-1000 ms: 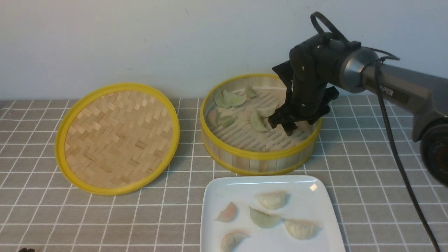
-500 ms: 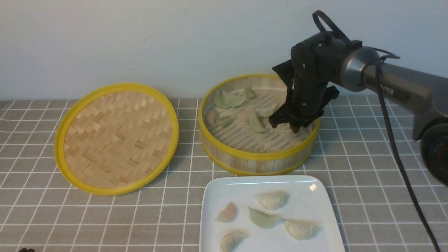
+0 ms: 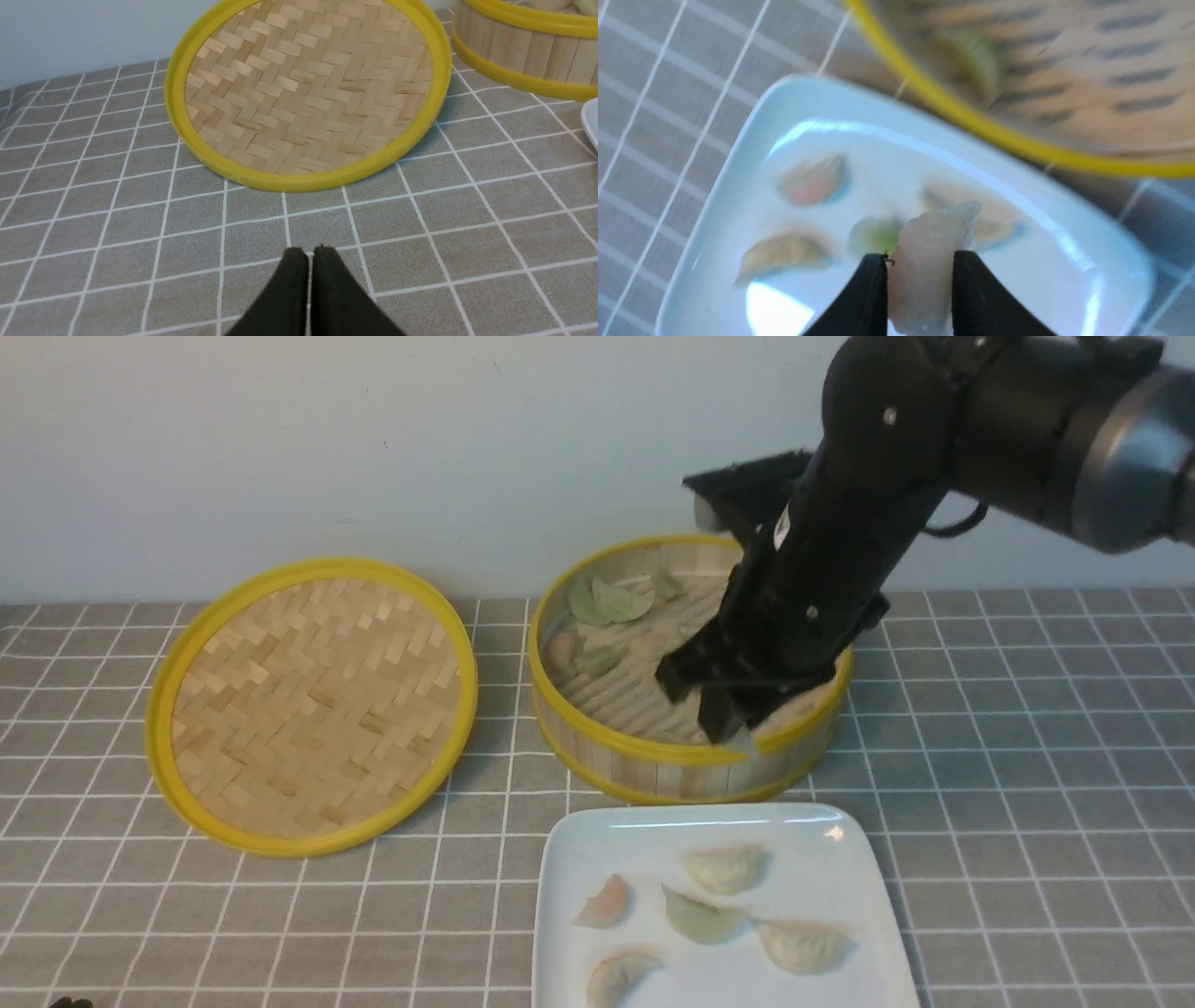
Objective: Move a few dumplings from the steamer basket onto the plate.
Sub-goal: Use the right arm to put the dumpling into the plate, then use the right arm to grab a dumpling from inside the steamer
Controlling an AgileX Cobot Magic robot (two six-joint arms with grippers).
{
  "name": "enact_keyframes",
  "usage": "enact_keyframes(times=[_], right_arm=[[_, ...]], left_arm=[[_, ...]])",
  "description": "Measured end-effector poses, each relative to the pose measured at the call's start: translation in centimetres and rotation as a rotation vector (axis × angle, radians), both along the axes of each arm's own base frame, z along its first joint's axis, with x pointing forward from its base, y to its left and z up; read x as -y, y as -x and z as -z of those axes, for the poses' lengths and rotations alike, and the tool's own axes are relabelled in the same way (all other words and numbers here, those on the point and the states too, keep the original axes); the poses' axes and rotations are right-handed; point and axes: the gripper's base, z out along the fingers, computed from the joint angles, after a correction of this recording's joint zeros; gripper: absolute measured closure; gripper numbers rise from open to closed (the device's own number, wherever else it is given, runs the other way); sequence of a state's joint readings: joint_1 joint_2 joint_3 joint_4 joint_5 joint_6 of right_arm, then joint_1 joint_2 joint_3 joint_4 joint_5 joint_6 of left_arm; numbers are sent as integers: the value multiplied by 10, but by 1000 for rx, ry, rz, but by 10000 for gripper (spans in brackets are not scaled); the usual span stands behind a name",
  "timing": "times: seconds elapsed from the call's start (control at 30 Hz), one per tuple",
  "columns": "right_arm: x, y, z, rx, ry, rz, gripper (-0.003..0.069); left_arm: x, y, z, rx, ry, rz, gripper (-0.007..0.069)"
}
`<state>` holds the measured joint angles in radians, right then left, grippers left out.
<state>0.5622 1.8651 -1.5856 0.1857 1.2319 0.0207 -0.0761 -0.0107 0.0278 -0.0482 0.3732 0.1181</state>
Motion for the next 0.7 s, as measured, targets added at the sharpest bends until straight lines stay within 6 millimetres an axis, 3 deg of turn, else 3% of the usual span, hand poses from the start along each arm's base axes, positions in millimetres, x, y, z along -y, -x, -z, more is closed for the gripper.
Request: enact_keyframes(times=[0.03,0.1,0.17,0.3,0.47,0.57,0.7], right_arm=[[-2,1,-1,0,-3,-5,498],[-18,27,23,-88,29,-66,498],[-28,38,33,-117,47,-101,498],[-40,46,43,-138,66,-142,487],[-44,49,45,-138,66,-154,338],[-44,47,43,-126,72,-156,175],[-47,26,23,50,89,-150,78]], left_arm=[[0,0,0,0,0,0,629],[0,0,0,0,2,-1,629],[0,0,0,0,3,-1,629],[0,0,0,0,3,-1,629],[0,0,0,-1,3,-1,629],[0,0,0,-1,3,-1,629],[0,0,0,-1,3,-1,629]])
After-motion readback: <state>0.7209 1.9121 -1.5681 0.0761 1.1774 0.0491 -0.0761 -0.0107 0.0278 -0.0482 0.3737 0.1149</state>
